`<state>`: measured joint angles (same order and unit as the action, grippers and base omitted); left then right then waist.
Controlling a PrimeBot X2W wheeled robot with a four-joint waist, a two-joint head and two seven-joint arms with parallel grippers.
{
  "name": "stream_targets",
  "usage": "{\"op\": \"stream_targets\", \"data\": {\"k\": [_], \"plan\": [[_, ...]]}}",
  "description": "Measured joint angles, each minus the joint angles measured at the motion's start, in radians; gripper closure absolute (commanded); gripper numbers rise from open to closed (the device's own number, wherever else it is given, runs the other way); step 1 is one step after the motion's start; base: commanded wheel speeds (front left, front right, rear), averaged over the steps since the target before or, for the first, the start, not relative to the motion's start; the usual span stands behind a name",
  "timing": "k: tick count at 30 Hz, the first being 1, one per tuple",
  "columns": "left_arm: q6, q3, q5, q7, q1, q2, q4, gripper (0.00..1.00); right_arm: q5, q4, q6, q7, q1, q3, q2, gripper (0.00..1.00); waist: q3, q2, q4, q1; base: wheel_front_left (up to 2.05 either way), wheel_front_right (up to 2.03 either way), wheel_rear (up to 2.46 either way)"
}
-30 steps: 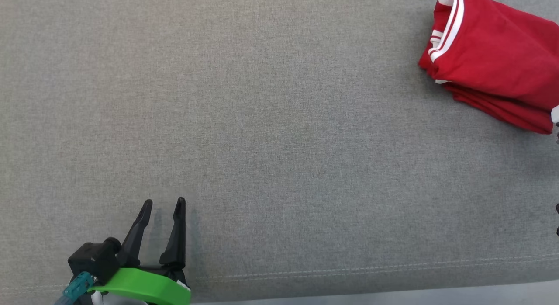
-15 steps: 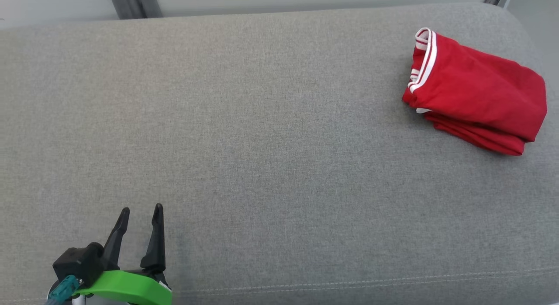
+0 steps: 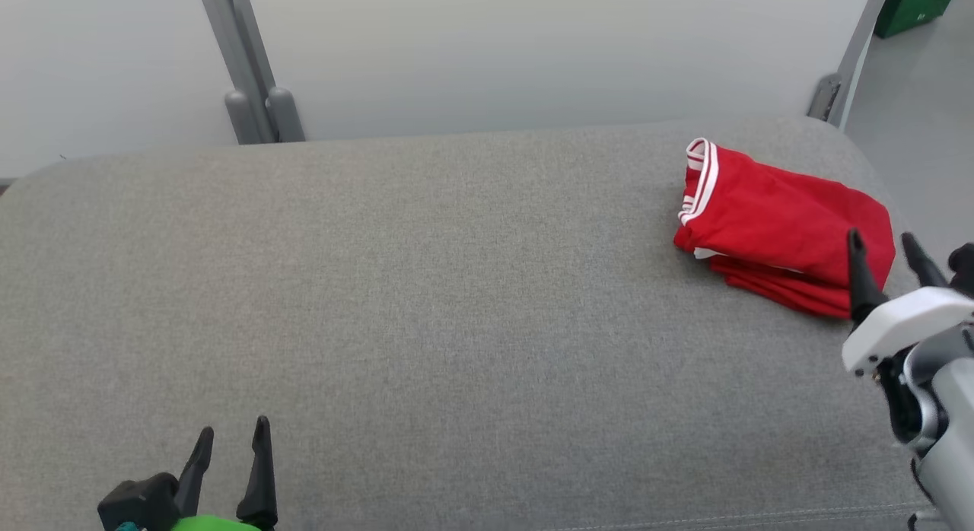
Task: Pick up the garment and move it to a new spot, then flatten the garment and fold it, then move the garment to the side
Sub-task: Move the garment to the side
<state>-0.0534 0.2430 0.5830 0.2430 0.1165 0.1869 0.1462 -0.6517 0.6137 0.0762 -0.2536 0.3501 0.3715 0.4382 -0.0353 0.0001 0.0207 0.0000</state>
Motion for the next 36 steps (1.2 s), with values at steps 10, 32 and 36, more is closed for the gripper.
{"op": "stream_targets", "data": {"k": [10,32,36], "plan": [[-0.004,0.015,-0.038,0.005,0.094,-0.002,0.038,0.00,0.059,-0.114,0.032,0.000,-0.234,0.000,-0.082,0.00,-0.121,0.0000,-0.014,0.0000,0.00,0.00,0.00],[0.016,0.019,-0.060,0.006,0.119,-0.014,0.040,0.00,0.217,-0.252,0.048,0.000,-0.389,-0.054,-0.101,0.00,-0.155,0.0000,-0.075,0.0000,0.00,0.00,0.00],[0.020,0.023,-0.063,0.006,0.117,-0.014,0.055,0.00,0.226,-0.252,0.048,0.000,-0.389,-0.057,-0.104,0.00,-0.154,0.0000,-0.061,0.0000,0.00,0.00,0.00]]}}
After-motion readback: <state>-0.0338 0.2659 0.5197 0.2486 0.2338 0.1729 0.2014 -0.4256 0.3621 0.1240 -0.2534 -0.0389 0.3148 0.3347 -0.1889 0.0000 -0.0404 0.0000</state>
